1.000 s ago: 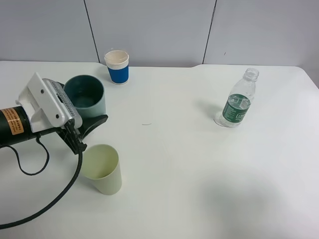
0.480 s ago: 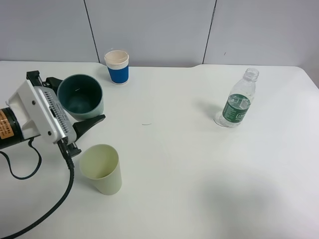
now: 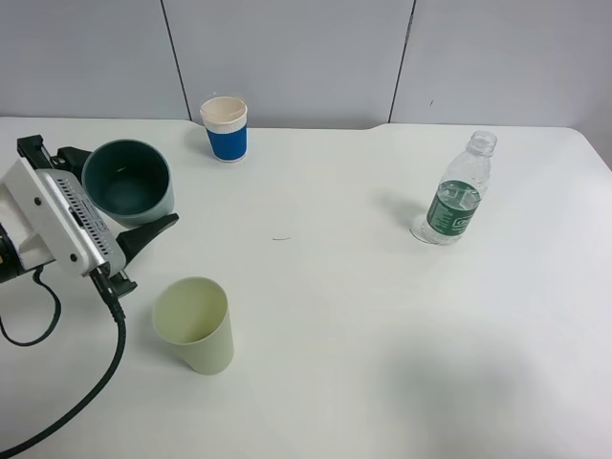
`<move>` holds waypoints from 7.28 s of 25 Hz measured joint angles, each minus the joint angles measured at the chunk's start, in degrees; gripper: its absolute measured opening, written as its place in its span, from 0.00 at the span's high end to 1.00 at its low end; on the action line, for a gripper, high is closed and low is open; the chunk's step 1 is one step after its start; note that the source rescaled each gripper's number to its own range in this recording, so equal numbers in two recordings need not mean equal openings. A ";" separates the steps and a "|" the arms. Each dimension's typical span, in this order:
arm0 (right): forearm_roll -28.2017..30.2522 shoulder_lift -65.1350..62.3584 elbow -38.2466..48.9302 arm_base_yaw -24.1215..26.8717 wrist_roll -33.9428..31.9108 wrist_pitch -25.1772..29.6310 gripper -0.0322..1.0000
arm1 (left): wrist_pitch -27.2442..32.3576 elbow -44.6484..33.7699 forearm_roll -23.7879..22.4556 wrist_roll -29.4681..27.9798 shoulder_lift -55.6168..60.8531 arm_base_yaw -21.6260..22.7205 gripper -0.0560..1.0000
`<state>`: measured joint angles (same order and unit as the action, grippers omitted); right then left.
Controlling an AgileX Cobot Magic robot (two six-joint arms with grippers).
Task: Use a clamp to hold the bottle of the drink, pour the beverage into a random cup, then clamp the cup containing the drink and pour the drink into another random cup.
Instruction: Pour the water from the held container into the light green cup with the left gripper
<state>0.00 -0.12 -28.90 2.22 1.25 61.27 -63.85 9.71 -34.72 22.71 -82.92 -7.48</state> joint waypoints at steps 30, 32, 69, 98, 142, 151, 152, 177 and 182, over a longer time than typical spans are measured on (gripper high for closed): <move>0.00 0.00 0.00 0.00 0.00 0.00 0.05 | -3.31 -4.43 -5.41 18.51 0.06 2.27 0.93; 0.00 0.00 0.00 0.00 0.00 0.00 0.05 | -3.31 -4.43 -5.71 19.57 0.06 2.27 0.93; 0.00 0.00 0.00 0.00 0.00 0.00 0.05 | -3.31 -4.43 -7.56 34.57 0.06 2.27 0.93; 0.00 0.00 0.00 0.00 0.00 0.00 0.05 | -4.06 -4.43 -5.60 42.15 0.06 2.27 0.93; 0.00 0.00 0.00 0.00 0.00 0.00 0.05 | -4.34 -4.43 -5.59 57.42 0.06 2.27 0.93; 0.00 0.00 0.00 0.00 0.00 0.00 0.05 | -4.64 -4.43 -7.63 61.67 0.06 2.27 0.93; 0.00 0.00 0.00 0.00 0.00 0.00 0.05 | -4.70 -4.43 -7.79 62.40 0.06 2.27 0.93; 0.00 0.00 0.00 0.00 0.00 0.00 0.05 | -5.60 -4.43 -9.38 78.21 0.06 2.27 0.93; 0.00 0.00 0.00 0.00 0.00 0.00 0.05 | -5.73 -4.43 -9.91 77.32 0.07 2.27 0.93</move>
<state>0.00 -0.12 -28.90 2.22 1.25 61.27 -69.58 5.27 -44.63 100.03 -82.85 -5.21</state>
